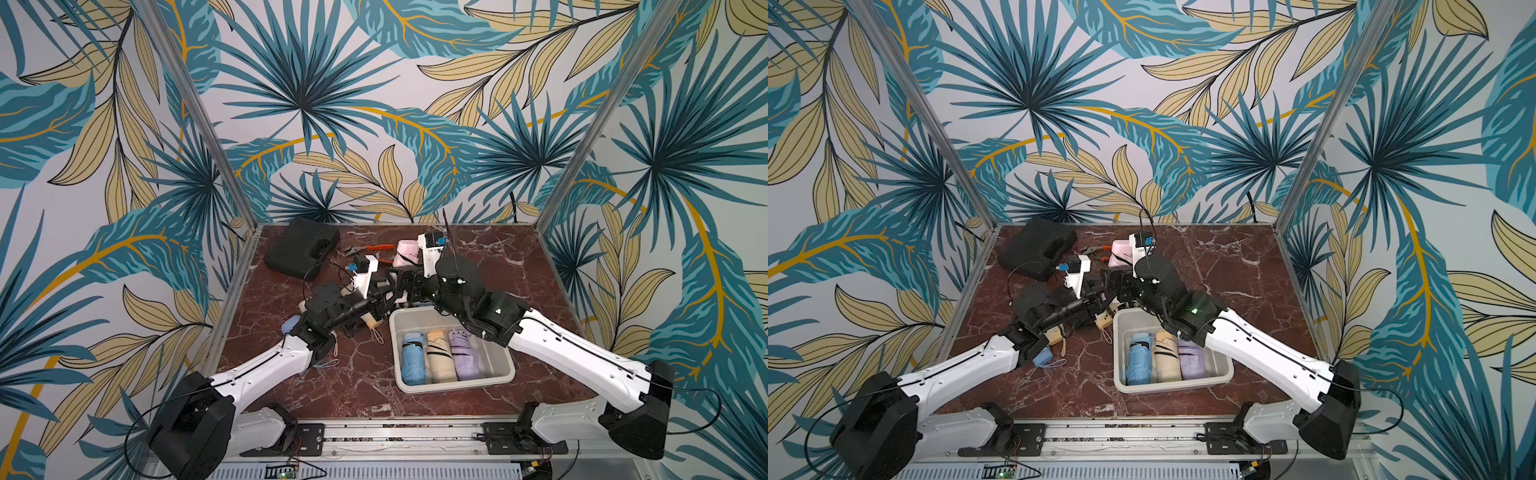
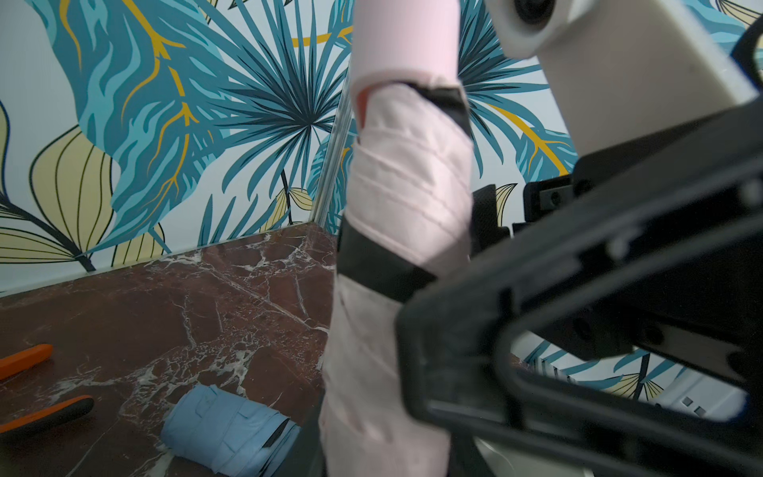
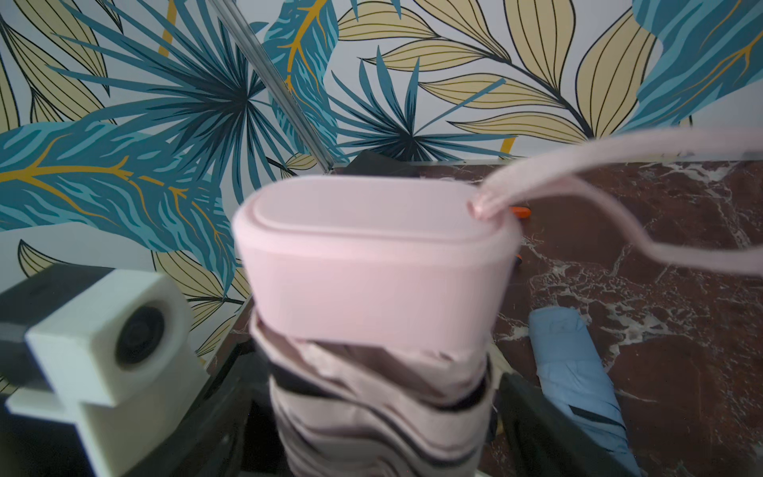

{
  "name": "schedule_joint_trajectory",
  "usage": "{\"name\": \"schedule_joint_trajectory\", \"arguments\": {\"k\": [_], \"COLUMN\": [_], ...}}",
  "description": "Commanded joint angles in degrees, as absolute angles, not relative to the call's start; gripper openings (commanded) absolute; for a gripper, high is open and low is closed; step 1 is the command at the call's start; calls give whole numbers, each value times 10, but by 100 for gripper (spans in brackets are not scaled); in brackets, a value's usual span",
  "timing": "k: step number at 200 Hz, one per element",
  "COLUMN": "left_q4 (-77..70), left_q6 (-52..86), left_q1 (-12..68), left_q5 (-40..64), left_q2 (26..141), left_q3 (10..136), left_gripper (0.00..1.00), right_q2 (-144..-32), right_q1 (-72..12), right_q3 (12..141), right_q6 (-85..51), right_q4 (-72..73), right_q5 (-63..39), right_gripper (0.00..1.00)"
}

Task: Put the umbrella into the storage box
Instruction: Pick up the umbrella from the center of the board.

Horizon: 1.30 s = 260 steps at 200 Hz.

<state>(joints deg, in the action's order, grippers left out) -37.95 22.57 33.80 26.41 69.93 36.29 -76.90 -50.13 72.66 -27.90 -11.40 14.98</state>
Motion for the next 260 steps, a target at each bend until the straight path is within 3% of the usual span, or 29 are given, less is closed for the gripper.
{"name": "schedule_joint_trajectory", "arguments": {"k": [1,21,43,73,89,117,171,218,260], "left_q4": [-433,-435,-434,-440,-449,-455,-339,-213,-21], "left_q6": [226,228,229,227,222,203,174,258,335], "left_q1": [342,343,343,343,344,344,342,340,333], "left_q5": [246,227,212,206,212,228,225,52,-81], "left_q2": [698,694,687,681,680,668,564,442,382], "left_q3": [365,362,359,349,343,328,277,229,247], "left_gripper": [18,22,27,42,59,99,100,100,100], "right_q2": [-788,-809,-821,-830,-831,-825,-769,-732,-700], "right_q1": [-502,-502,-502,-502,-502,-499,-470,-465,-464], "right_q3": [741,759,773,782,784,787,791,811,758], "right_q6": [-268,-259,-250,-250,-253,-249,-247,-265,-304], "right_q4": [-57,-58,-58,-59,-63,-84,-255,-476,-581], "right_q5": [164,163,169,171,179,210,240,243,229], "right_gripper": [91,85,71,51,43,36,34,34,34]}}
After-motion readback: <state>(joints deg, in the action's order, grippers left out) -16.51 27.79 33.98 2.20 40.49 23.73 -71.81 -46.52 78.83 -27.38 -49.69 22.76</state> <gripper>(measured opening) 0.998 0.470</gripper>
